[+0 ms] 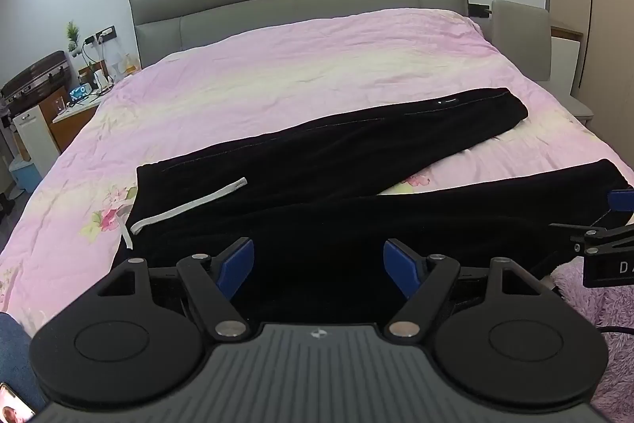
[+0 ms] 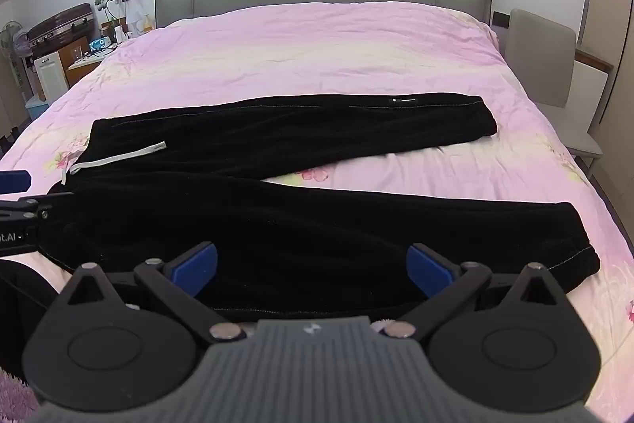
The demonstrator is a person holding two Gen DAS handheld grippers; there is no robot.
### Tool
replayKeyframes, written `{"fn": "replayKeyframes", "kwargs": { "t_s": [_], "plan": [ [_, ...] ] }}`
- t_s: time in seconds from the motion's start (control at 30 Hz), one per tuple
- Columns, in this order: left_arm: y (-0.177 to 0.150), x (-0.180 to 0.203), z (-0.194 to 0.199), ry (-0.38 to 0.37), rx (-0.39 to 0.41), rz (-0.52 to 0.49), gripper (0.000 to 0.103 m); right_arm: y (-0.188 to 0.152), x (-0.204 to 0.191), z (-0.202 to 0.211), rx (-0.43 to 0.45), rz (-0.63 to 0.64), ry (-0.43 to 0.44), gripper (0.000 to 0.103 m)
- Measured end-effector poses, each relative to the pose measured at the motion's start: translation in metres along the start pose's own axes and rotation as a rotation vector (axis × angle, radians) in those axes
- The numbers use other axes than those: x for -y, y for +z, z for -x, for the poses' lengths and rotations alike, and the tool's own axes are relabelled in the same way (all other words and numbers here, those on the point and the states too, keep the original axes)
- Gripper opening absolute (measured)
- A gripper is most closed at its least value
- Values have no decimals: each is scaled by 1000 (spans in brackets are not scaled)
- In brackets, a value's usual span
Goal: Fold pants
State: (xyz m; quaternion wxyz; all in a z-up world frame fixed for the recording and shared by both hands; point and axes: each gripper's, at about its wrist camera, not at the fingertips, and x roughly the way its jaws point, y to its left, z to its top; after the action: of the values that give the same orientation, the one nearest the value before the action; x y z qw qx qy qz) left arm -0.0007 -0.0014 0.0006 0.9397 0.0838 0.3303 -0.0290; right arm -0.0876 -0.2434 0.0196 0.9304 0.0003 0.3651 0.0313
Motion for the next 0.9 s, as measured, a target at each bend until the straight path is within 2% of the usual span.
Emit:
{"fn": "replayKeyframes", "kwargs": {
  "t_s": [0.9],
  "plan": [
    [0,2,-1,-6,-4,24,88,-2,0,3,8,-9,-4,98]
  ]
}}
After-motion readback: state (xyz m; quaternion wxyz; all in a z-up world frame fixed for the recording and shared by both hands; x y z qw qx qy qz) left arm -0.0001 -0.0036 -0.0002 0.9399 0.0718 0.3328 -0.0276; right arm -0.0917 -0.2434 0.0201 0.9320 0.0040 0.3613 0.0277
